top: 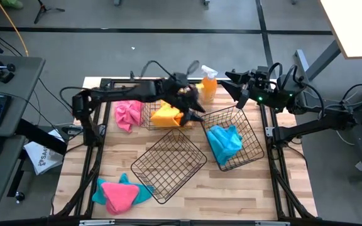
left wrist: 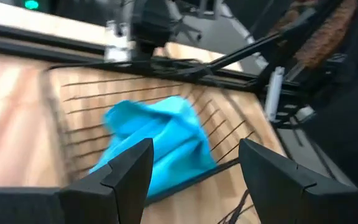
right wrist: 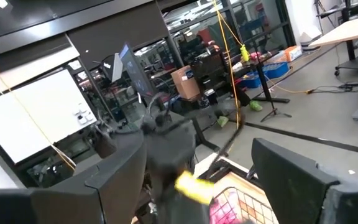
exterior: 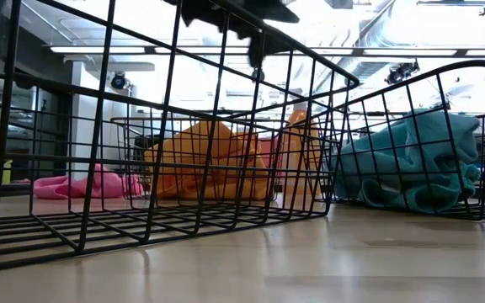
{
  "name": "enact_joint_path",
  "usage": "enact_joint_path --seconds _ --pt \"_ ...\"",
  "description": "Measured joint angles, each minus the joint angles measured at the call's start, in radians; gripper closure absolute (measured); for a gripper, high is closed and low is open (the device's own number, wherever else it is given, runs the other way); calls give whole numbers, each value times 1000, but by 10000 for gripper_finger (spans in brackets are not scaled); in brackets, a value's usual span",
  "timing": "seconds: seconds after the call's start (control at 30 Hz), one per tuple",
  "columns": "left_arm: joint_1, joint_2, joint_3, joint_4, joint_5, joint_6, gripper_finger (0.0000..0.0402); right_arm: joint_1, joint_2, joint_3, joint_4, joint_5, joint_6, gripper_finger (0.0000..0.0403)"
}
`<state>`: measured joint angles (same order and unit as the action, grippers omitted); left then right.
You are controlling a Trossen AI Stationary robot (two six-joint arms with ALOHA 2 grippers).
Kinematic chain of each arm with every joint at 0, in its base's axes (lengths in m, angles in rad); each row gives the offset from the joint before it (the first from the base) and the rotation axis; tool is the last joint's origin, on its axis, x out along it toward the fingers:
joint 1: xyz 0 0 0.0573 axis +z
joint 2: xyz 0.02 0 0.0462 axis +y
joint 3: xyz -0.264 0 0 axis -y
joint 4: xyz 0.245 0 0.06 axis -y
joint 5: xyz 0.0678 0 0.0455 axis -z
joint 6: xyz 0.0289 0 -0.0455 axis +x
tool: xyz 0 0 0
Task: Sort microfiber towel by color & place in baskets
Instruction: Put the top pink microfiber cloth into the left black basket
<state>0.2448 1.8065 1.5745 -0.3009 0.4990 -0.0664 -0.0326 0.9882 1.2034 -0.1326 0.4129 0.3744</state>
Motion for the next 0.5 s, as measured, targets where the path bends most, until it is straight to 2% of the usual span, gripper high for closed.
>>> enact_joint_path --seconds 0.1,0.2,0.4,0.5 --pt "46 -99 -72 -7 -10 2 177 0 0 0 -6 21 2 114" --pt "97 -250 -204 34 -57 -28 177 0 0 0 -10 42 2 114" --pt "162 -622 -537 22 -321 -93 177 0 0 0 -24 52 9 114" --pt "158 -794 -661 -71 -433 -112 177 0 1 0 -30 52 9 114"
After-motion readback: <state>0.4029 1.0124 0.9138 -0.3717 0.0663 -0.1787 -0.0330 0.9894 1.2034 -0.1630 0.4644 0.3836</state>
